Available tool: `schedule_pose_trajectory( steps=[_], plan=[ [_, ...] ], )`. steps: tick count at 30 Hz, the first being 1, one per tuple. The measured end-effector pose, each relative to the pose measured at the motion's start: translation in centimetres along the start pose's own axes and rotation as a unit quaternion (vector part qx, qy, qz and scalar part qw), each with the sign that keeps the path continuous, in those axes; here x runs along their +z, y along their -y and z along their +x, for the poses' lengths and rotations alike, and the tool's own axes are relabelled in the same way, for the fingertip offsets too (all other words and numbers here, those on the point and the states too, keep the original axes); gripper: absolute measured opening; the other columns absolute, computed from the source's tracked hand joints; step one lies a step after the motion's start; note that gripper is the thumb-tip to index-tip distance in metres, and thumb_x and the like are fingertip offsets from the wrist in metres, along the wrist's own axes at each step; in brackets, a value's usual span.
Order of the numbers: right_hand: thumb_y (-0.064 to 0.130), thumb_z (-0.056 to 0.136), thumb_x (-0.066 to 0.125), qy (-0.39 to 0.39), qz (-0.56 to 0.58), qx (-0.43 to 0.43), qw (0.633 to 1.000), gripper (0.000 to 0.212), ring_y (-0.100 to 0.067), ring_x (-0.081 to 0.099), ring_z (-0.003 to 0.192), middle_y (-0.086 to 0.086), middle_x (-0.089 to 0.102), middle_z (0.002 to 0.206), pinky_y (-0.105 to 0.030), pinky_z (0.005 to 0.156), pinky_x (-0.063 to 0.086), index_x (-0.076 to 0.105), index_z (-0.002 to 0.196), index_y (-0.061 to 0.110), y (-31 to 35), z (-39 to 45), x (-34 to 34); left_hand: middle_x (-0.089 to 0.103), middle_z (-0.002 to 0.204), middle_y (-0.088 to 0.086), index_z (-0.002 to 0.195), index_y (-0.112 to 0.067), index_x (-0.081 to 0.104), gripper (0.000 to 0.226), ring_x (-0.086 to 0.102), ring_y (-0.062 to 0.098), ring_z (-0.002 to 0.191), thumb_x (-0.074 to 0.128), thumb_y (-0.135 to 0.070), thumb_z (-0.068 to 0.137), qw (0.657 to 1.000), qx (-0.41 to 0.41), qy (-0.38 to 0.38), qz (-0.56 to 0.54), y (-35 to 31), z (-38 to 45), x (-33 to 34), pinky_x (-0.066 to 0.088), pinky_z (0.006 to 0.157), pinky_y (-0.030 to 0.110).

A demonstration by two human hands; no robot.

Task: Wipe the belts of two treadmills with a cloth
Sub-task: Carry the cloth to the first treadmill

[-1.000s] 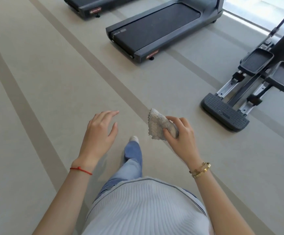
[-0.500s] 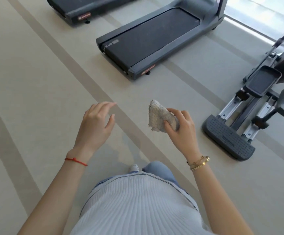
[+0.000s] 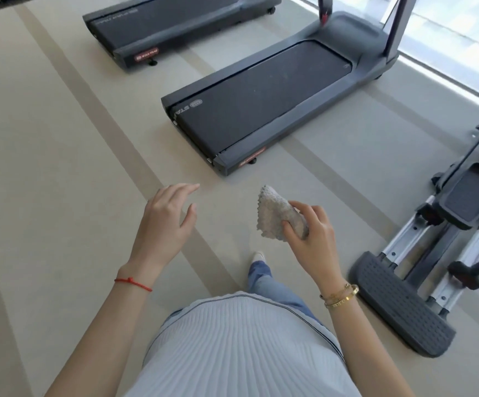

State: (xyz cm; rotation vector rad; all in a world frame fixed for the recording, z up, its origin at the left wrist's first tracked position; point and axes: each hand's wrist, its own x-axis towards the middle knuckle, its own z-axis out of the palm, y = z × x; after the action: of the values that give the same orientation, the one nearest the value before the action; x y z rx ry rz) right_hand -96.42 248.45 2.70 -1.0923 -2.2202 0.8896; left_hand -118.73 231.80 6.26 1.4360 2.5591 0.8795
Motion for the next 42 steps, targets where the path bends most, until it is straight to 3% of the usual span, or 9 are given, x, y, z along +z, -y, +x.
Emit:
schedule_pose_trajectory(
  steps=[13, 42],
  plan=[
    [0.017, 0.087, 0.067, 0.056, -0.014, -0.062, 0.996, 0.033, -0.02, 0.054, 0.088, -0.001, 0.054, 0.099, -0.043, 0.084, 0.048, 0.065, 0.12, 0.019, -3.4, 25.8, -1.6, 0.065, 0.126, 0.009, 0.13, -0.009, 0.062, 0.037, 0.057, 0.031, 0.117, 0.061, -0.002, 0.094, 0.998, -0.055, -0.016, 0.002, -3.3, 20.5, 6.0, 0.045, 0.102, 0.045],
    [0.02, 0.088, 0.064, 0.209, -0.031, -0.115, 0.971, 0.034, -0.021, 0.054, 0.093, -0.001, 0.055, 0.101, -0.046, 0.09, 0.047, 0.063, 0.122, 0.021, -5.0, 77.5, 13.0, 0.062, 0.131, 0.007, 0.133, -0.008, 0.06, 0.037, 0.054, 0.028, 0.123, 0.055, -0.004, 0.097, 0.977, -0.202, -0.068, 0.022, 8.6, 65.2, 13.2, 0.041, 0.11, 0.043]
  ],
)
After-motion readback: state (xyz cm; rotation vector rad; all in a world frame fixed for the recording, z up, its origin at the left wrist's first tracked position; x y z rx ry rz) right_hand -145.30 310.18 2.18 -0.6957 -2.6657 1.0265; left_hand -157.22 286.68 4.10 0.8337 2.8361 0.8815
